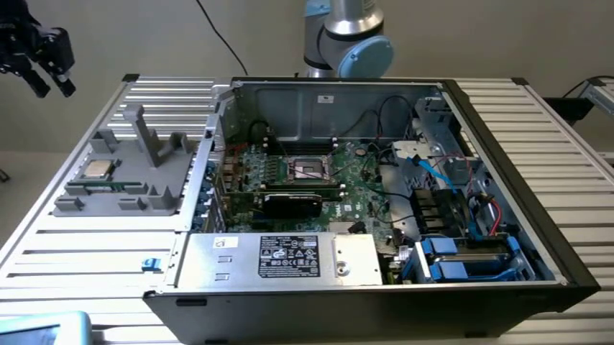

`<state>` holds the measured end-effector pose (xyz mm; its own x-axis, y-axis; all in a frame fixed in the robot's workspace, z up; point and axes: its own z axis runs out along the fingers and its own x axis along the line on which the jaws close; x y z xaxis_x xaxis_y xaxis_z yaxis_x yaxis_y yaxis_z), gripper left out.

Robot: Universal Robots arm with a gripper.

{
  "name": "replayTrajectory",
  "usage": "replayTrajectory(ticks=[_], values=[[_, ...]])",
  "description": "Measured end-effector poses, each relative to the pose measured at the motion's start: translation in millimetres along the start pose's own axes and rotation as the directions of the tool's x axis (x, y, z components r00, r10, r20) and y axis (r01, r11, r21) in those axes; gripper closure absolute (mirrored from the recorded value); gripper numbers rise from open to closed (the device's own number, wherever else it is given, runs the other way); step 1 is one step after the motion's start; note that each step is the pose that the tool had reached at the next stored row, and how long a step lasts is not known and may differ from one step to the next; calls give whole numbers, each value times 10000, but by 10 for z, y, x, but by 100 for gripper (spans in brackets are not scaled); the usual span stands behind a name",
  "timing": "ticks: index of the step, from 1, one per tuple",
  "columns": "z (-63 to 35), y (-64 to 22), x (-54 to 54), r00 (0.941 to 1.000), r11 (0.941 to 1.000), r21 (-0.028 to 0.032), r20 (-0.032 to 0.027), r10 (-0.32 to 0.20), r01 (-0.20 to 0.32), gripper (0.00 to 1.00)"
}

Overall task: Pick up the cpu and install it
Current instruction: 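Pick up the cpu and move it towards the insertion slot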

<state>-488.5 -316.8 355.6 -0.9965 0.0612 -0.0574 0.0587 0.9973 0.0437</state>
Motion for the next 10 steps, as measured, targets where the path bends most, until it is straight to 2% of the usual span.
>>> replayTrajectory(ticks=[1,2,3,4,5,7,8,9,10], values=[[0,0,0,10000,10000,1,-1,-1,1,46],[3,0,0,10000,10000,13,-6,-14,14,46],[2,0,0,10000,10000,38,-41,-36,36,40],[2,0,0,9999,10000,74,-98,-59,59,40],[4,0,1,9998,9999,142,-191,-84,87,34],[5,0,0,9991,9995,287,-403,-124,136,34],[6,2,0,9988,9992,368,-480,-131,149,34],[9,5,1,9986,9989,447,-509,-148,171,34],[17,10,2,9985,9987,478,-511,-175,200,34]])
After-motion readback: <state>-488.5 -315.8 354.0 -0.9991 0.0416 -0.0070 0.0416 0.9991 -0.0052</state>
